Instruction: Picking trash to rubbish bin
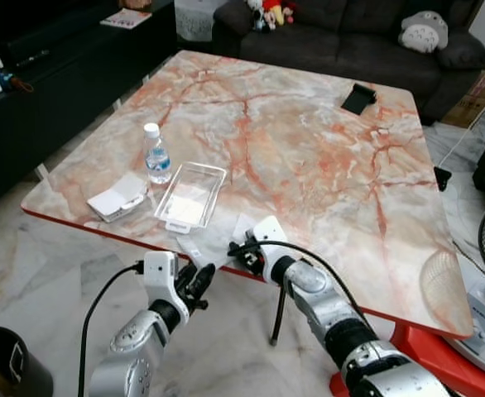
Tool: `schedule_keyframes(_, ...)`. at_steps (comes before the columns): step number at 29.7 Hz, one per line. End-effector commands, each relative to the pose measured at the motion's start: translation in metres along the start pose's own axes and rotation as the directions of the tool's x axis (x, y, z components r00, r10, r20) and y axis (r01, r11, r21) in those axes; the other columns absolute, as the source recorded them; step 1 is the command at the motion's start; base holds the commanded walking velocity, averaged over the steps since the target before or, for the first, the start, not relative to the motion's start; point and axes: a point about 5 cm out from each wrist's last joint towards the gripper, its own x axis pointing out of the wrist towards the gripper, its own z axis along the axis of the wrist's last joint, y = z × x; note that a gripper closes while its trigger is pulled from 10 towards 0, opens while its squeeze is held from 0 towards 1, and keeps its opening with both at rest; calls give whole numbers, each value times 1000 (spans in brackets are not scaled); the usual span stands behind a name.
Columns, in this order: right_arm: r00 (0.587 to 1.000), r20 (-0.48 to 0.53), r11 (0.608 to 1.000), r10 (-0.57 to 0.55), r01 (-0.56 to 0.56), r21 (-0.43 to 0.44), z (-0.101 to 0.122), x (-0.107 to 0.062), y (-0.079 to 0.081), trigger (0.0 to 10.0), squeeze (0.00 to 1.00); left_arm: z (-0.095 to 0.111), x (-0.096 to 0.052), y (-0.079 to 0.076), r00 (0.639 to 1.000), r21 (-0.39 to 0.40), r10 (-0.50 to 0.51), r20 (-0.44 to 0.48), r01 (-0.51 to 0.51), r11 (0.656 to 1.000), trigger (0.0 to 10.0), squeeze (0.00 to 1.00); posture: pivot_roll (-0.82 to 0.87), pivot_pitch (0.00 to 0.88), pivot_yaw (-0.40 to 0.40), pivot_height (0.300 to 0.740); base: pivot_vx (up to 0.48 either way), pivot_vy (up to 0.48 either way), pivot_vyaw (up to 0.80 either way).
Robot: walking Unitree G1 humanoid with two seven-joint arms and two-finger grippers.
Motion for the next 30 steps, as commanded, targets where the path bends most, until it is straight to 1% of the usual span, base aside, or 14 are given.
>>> schedule_keyframes(1, 994, -106, 999, 26, -24, 24, -26, -7, 6, 10000, 0, -1, 2, -2, 1000, -7, -13, 2, 13, 1000, 10000, 0, 51, 159, -82, 740, 0, 0, 0)
schedule_keyframes(10, 994, -105, 999, 35, -32, 25, -27, -7, 8, 10000, 0, -2, 3, -1, 1000, -25, -7, 4, 8, 1000, 10000, 0, 54, 156, -84, 740, 0, 0, 0)
schedule_keyframes(11, 994, -105, 999, 35, -32, 25, -27, -7, 8, 10000, 0, -2, 3, -1, 1000, -25, -7, 5, 7, 1000, 5843, 0, 56, 160, -86, 740, 0, 0, 0)
schedule_keyframes(12, 994, -104, 999, 35, -32, 26, -27, -7, 8, 10000, 0, -2, 3, -1, 1000, -27, -6, 8, 6, 1000, 0, 0, 56, 161, -85, 740, 0, 0, 0)
schedule_keyframes(30, 994, -107, 999, 35, -32, 33, -28, -7, 9, 10000, 0, -1, 3, -1, 1000, -26, -3, 17, 4, 1000, 0, 0, 59, 169, -85, 740, 0, 0, 0)
